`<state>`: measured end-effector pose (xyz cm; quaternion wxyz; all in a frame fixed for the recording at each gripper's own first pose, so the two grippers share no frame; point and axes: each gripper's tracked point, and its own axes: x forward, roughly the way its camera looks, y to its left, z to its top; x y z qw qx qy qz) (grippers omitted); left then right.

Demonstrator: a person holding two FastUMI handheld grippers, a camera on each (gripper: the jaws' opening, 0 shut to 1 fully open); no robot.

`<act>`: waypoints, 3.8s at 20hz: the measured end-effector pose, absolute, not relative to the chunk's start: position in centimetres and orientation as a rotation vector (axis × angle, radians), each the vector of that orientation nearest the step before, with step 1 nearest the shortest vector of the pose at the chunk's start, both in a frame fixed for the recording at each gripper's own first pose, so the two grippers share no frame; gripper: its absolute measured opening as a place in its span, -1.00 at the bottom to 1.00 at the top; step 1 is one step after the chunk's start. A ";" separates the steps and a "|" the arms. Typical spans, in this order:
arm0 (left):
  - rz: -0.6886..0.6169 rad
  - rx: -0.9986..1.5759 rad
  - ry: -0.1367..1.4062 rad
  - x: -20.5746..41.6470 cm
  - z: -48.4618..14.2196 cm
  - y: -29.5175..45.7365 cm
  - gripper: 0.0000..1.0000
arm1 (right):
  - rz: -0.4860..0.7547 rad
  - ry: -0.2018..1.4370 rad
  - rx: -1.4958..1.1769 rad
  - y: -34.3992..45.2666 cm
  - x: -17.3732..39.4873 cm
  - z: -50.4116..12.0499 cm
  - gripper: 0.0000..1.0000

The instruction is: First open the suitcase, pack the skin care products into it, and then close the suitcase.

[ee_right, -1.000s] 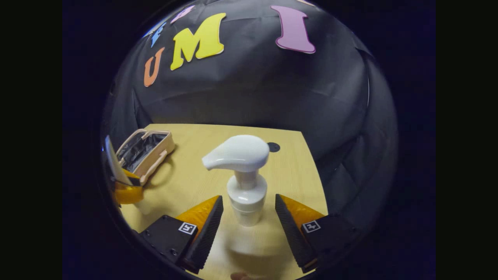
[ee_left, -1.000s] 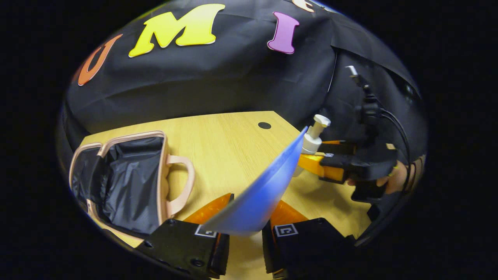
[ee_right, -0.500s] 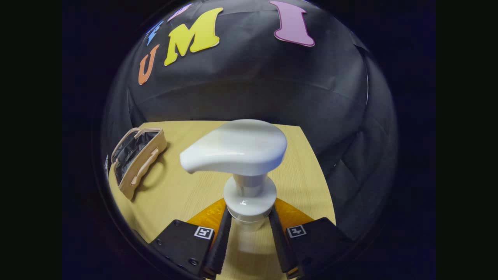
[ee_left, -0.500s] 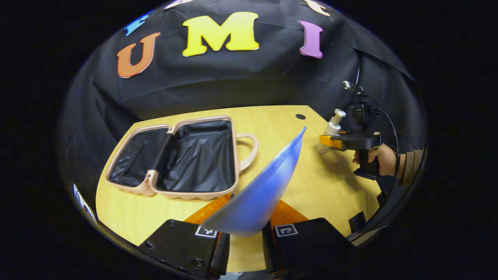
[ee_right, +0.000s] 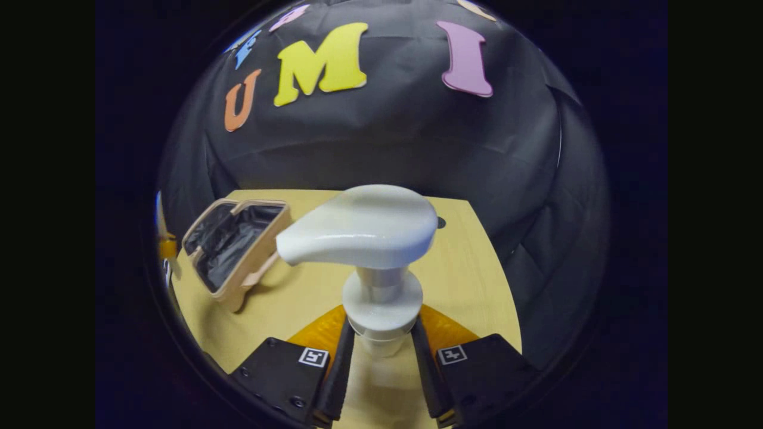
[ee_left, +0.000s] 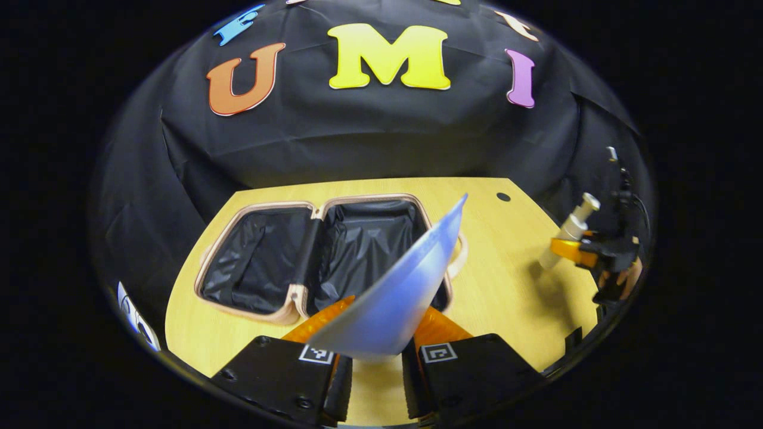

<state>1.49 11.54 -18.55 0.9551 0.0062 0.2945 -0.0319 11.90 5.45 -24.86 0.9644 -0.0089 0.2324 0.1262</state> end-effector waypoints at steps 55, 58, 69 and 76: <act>-0.163 -0.073 0.288 3.7 -15.4 19.9 0.96 | 0.484 0.594 -0.109 35.2 13.4 -21.4 -0.05; -0.151 -0.069 0.244 1.4 -14.6 21.9 0.96 | 0.525 0.649 -0.194 37.5 12.0 -24.1 -0.02; 0.008 -0.123 0.269 -0.4 -17.0 31.2 0.96 | 0.395 0.892 -0.195 39.5 13.5 -29.6 -0.02; 0.084 -0.114 0.286 0.9 -18.5 34.8 0.96 | 0.262 1.038 -0.139 40.6 14.9 -33.4 -0.02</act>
